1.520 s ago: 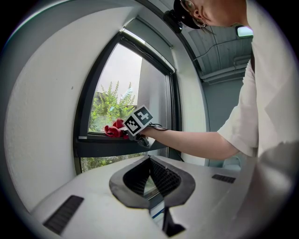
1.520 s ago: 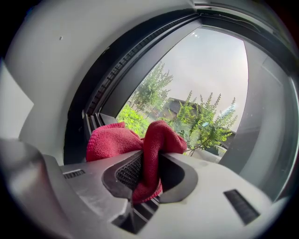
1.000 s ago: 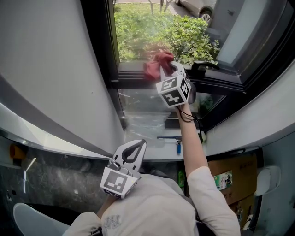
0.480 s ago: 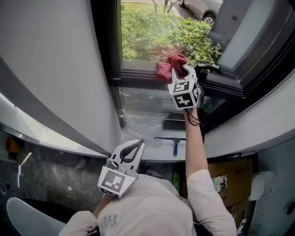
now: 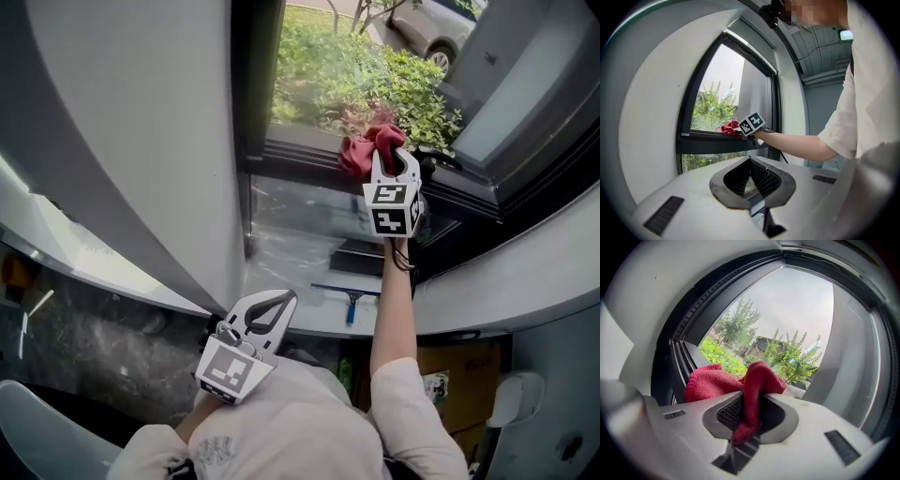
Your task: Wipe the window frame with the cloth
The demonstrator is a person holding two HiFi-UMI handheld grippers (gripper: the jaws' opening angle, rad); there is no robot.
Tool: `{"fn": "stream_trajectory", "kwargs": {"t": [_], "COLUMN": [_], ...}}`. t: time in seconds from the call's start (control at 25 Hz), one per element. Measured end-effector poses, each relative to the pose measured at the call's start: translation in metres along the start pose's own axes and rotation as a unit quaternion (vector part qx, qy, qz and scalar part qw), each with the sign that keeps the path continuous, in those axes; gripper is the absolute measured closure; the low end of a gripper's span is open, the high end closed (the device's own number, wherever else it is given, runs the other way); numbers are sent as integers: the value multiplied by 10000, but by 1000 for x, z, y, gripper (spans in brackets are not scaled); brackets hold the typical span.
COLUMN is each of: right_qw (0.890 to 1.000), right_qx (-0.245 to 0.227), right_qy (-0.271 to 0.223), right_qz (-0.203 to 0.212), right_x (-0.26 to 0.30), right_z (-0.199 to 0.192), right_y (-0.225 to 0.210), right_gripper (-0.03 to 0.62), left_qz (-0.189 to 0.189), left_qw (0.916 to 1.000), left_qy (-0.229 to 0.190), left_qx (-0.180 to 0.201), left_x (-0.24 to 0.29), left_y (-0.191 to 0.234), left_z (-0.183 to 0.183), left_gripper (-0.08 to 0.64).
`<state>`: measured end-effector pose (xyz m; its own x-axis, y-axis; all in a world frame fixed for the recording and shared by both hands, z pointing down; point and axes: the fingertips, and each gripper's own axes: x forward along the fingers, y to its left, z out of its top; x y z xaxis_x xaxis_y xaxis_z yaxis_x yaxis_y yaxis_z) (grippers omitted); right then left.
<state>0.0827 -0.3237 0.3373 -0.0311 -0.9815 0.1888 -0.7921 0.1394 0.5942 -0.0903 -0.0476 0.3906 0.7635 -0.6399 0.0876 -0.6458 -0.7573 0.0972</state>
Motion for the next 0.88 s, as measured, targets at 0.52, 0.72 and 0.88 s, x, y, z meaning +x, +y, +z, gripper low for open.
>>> {"fn": "stream_trajectory", "kwargs": {"t": [0.52,0.72,0.88], "right_qw": [9746,9738,9792], "right_qx": [781,373,-58], "right_qy": [-1906,-1782,-1679], "right_qz": [880,1364,1138], "right_x": [-47,-31,-21], "right_z": [118,124,122], "right_y": [105,162,176], "right_gripper": [506,506,506], "left_qz": [153,158,316], "left_qw": [9998,9998,9994], "left_qy": [80,80,98], "left_qx": [38,60,86], "left_x": [-7,-10,-17], "left_y": [14,14,20], "left_z": [1,2,0], "left_gripper": [552,552,551]}}
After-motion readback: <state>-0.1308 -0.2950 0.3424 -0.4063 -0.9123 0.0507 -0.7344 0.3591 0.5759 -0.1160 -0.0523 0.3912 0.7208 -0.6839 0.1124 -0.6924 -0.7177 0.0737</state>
